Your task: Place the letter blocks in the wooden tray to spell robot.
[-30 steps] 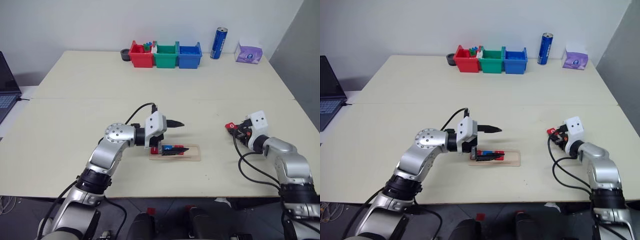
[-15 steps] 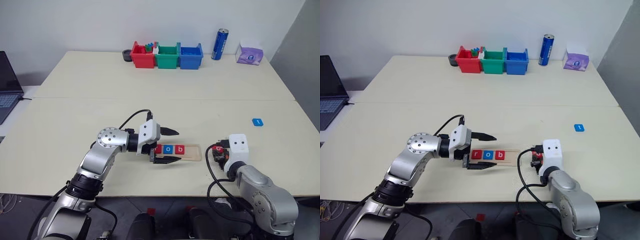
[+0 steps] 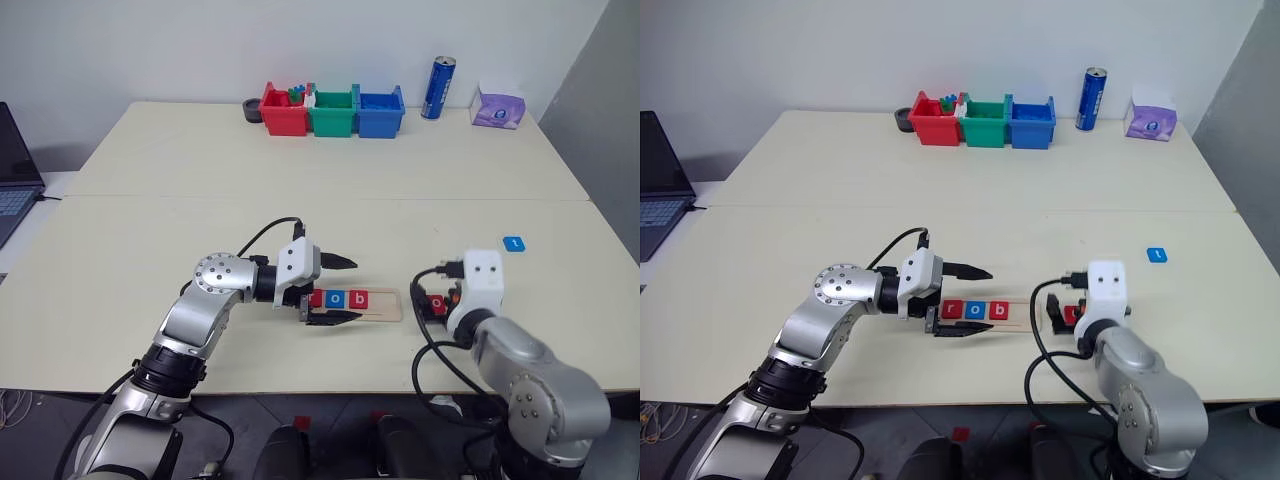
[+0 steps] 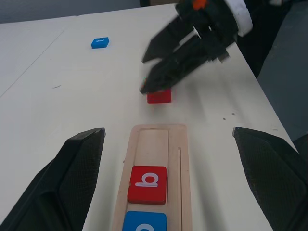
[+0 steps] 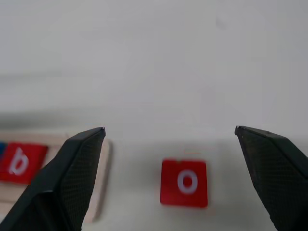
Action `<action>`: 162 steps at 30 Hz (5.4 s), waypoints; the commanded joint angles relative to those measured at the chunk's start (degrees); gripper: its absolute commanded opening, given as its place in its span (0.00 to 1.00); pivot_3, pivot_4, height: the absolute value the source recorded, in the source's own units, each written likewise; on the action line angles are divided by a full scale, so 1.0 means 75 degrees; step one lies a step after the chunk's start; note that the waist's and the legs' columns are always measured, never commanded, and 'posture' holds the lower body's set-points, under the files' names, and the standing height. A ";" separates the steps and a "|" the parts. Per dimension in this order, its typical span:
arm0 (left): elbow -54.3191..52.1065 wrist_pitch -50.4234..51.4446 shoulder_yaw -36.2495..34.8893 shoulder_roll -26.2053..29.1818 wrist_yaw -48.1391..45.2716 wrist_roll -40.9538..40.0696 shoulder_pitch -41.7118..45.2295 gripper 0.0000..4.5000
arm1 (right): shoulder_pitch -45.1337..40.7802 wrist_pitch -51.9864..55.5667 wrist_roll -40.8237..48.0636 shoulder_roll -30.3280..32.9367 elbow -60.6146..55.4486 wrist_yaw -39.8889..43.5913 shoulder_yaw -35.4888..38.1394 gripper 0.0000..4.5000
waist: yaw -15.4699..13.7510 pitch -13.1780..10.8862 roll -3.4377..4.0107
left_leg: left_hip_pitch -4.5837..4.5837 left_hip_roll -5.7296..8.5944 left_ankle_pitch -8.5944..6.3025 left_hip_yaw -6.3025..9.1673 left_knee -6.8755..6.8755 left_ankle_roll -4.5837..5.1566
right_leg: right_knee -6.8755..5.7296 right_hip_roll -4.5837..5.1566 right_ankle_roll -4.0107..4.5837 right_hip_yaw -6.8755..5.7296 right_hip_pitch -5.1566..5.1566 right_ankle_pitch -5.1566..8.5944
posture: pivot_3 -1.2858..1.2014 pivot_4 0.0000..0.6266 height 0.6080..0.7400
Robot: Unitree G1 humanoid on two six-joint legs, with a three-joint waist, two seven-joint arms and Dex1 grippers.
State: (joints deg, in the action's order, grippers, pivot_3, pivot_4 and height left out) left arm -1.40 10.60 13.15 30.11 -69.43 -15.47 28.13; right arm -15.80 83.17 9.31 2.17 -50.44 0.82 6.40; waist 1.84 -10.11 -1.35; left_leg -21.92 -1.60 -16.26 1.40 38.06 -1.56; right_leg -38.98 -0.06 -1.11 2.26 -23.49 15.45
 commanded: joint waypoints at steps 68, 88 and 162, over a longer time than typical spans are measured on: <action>-0.0035 -0.0978 -0.0547 0.0806 -0.0761 -0.0340 -0.0387 1.00 | -0.1485 -0.9558 0.0450 0.4111 0.7476 0.9075 -0.2600 0.32 | -0.0072 -0.0009 -0.0005 | 0.0004 0.0000 -0.0009 -0.0005 0.0018 0.0016 | 0.0002 0.0023 0.0021 -0.0008 0.0017 -0.0011 | 0.52 0.24 1.00; -0.0027 -0.0942 -0.0520 0.0795 -0.0624 -0.0324 -0.0285 1.00 | -0.1829 -1.0293 0.0061 0.3895 0.8424 0.9295 -0.2785 0.32 | -0.0028 -0.0009 -0.0004 | 0.0010 -0.0001 -0.0009 -0.0003 0.0015 0.0016 | -0.0003 0.0009 0.0023 -0.0007 0.0017 -0.0012 | 0.52 0.24 1.00; -0.0110 -0.0892 -0.0455 0.0583 -0.0470 -0.0248 -0.0174 1.00 | -0.1480 -1.0996 -0.0162 0.3915 0.8761 0.9049 -0.2435 0.01 | -0.0023 -0.0009 -0.0004 | 0.0013 0.0000 -0.0009 -0.0005 0.0016 0.0016 | -0.0006 0.0011 0.0023 -0.0003 0.0017 -0.0012 | 0.52 0.24 1.00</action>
State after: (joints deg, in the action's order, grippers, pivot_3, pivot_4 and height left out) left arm -0.15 4.34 10.19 34.13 -73.16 -17.11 26.64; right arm -25.93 1.53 7.91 31.75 15.84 68.64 -11.95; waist 1.67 -10.18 -1.38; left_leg -21.83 -1.60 -16.33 1.36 38.18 -1.44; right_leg -39.02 0.02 -0.93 2.23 -23.36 15.36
